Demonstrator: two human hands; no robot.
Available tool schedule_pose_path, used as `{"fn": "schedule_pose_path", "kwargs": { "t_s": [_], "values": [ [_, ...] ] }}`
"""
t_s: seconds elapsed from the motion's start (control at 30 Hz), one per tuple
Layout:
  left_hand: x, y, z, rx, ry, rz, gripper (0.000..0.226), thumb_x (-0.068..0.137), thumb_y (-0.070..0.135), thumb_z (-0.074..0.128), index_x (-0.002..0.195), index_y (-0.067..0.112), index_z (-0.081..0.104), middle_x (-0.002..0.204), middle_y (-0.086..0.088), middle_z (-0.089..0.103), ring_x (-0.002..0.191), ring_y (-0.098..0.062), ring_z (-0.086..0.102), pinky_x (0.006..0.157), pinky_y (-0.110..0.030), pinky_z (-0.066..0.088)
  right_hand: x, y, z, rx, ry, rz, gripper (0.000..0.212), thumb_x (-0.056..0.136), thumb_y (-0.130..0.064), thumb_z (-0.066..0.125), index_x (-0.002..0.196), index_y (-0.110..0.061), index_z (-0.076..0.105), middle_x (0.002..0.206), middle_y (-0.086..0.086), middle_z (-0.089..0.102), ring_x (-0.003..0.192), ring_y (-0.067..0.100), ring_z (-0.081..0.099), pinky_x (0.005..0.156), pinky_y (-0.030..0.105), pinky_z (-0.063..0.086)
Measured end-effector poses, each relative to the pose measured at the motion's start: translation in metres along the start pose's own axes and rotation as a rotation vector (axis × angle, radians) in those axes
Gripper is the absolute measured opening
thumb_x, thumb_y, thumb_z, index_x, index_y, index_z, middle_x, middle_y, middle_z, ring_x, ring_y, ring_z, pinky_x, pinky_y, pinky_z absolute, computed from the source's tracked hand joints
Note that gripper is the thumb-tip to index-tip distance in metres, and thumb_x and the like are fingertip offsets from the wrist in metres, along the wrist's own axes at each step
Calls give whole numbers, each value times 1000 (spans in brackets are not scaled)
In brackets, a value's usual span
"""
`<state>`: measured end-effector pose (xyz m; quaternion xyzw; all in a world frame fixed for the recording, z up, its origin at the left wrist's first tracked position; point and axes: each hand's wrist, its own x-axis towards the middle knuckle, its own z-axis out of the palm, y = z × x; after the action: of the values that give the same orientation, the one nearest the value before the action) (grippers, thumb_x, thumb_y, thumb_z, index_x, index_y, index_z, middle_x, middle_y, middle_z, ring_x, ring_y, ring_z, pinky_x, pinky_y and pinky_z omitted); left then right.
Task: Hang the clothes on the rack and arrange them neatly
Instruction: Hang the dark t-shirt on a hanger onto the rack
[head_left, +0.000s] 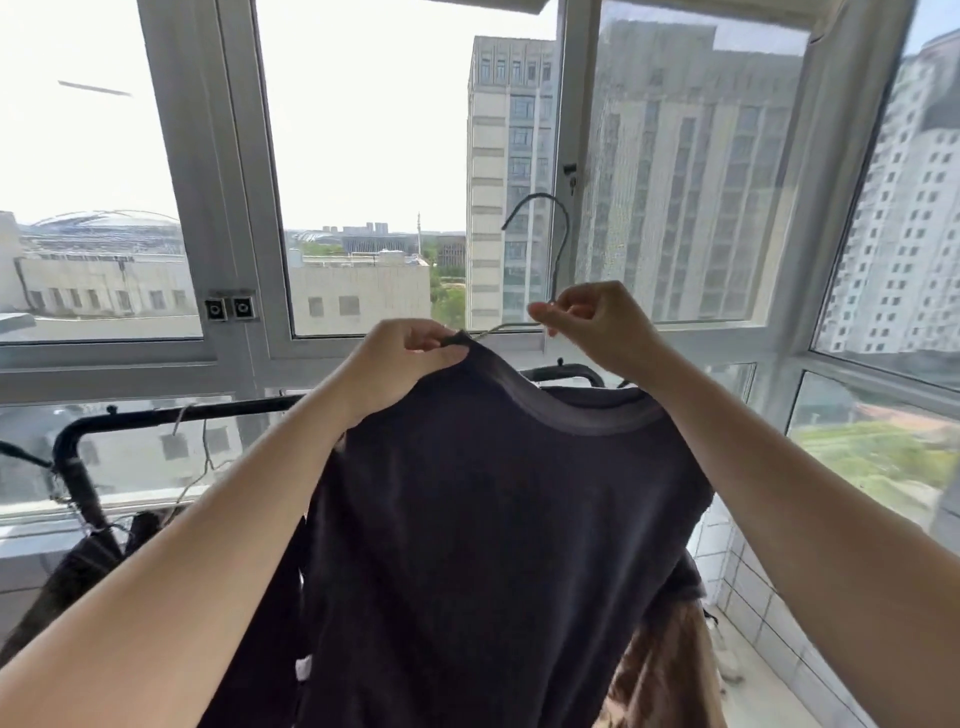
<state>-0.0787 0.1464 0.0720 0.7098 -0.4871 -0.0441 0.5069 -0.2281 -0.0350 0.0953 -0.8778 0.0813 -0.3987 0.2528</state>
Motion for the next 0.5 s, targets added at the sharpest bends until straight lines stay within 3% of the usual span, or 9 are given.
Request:
{"fn": "schedule_pose_path", "kwargs": {
  "t_s": [0.17,0.23,0.3,0.4,0.5],
  "values": [
    [-23,-22,-1,48,-134,-6,25,88,41,60,99,23,73,94,3,74,89,-14,69,85,-31,54,-34,0,9,-46,26,71,35,84,-32,64,65,-2,65,46,5,48,40,10,32,42,9,28],
    [-29,-30,-1,72,-189,-7,27,90,44,55,98,24,71,89,9,73,80,-5,68,79,-21,53,-44,1,2,-42,46,97,33,84,-27,64,65,0,64,50,12,51,41,11,34,42,11,28],
    [-35,-36,4,75,-254,-8,27,93,41,52,96,20,70,82,9,68,71,-2,62,70,-17,48,-54,3,-8,-62,70,116,30,82,-24,65,64,0,65,48,8,52,36,3,33,41,8,28],
    [-36,-38,17,99,-366,32,31,94,36,54,92,7,66,80,-4,63,71,-13,56,72,-34,44,-68,4,-23,-147,100,115,28,79,-24,65,58,-5,61,45,3,48,38,6,34,46,17,33],
    [-34,-31,36,91,-466,43,31,90,38,59,94,8,67,89,-15,69,77,-25,64,78,-44,50,-81,3,-41,-232,139,105,31,78,-23,67,50,-21,55,44,-4,45,43,10,37,51,22,34]
  ]
}}
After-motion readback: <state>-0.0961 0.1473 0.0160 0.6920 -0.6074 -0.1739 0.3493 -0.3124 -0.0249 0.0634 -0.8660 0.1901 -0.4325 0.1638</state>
